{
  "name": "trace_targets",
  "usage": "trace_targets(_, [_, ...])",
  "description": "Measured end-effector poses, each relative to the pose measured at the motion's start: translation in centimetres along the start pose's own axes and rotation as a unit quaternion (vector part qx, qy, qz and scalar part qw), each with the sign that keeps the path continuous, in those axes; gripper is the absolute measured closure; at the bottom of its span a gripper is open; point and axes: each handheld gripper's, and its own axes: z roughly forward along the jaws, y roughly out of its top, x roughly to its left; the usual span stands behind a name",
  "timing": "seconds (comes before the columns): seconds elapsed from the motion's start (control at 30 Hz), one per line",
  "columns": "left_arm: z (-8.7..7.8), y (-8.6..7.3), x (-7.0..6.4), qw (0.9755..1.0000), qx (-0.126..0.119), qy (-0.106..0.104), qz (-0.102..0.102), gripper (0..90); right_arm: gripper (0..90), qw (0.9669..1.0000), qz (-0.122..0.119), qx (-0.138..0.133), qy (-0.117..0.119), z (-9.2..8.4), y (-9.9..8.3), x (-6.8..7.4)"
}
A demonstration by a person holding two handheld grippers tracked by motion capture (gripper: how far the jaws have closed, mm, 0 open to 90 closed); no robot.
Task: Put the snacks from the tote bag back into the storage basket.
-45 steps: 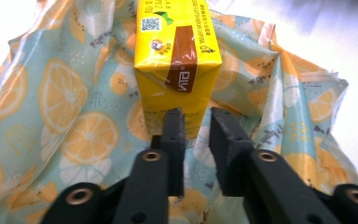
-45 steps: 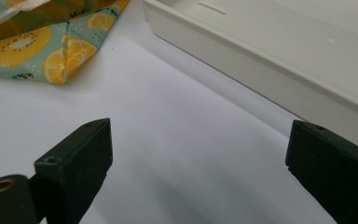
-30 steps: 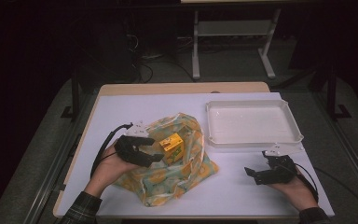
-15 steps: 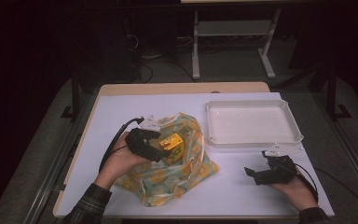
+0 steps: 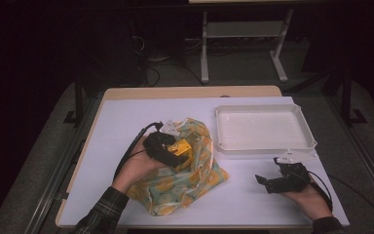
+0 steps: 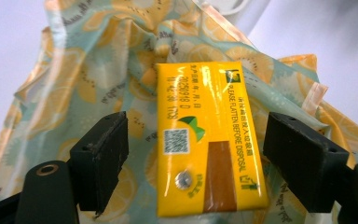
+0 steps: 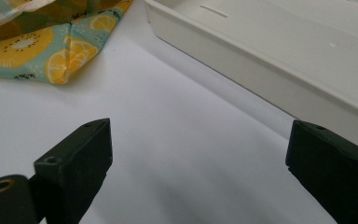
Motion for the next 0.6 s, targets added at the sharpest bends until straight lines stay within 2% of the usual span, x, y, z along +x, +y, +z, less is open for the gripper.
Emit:
trace_targets(0.2, [0.55,-0.28,-0.12,0.9999,0.01,0.003,-0.001,26.3,6.8,1.0,-0.001,0.0,0.002,-0.07,0.0,0.02])
trace_targets(0.6, [0.57,-0.59,-0.11,0.9999,0.011,0.007,-0.003,44.8,6.9,1.0,0.001,0.0,0.003,0.05,0.05,0.02])
